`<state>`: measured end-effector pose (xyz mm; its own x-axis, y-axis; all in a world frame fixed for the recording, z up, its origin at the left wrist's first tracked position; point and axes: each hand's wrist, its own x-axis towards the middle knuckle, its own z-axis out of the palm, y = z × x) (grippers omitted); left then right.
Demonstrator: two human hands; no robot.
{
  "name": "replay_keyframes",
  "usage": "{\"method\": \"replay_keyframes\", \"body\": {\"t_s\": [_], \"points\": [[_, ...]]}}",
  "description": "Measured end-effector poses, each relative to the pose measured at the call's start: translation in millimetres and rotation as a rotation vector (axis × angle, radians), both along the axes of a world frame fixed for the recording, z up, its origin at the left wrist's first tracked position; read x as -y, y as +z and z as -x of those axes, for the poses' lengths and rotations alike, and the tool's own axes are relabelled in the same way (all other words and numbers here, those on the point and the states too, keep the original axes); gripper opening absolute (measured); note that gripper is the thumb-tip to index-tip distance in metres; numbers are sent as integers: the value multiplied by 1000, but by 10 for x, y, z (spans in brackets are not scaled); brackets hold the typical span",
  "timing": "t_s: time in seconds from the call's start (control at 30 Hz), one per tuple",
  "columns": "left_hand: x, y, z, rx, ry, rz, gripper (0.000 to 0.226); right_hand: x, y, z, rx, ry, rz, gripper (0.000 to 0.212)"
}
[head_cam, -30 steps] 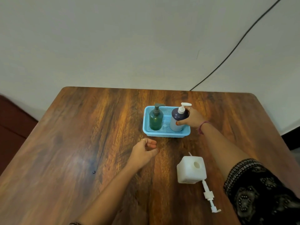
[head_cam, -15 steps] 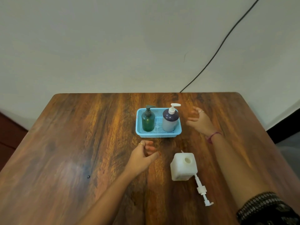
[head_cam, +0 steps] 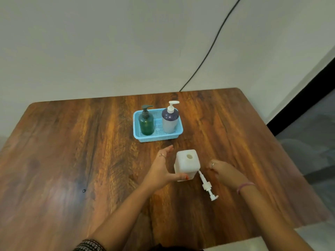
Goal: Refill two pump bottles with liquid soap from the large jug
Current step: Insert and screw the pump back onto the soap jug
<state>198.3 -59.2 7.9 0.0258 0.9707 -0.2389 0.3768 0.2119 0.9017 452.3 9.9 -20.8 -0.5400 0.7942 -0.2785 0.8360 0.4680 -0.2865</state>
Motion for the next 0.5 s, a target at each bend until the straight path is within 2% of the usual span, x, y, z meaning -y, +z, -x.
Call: {"method": "replay_keyframes", "body": {"t_s": [0.17,0.33,0.5], "points": [[-63,-63,-113,-68,-26,-37,116,234,-221,-97,78,218,-39,41],[-108,-121,-191,-72,-36,-51,112,296,-363,-100,107,297,-39,46],[-116,-149,-246,-64,-23,-54,102,285,-421,-34,101,370,-85,40]]}}
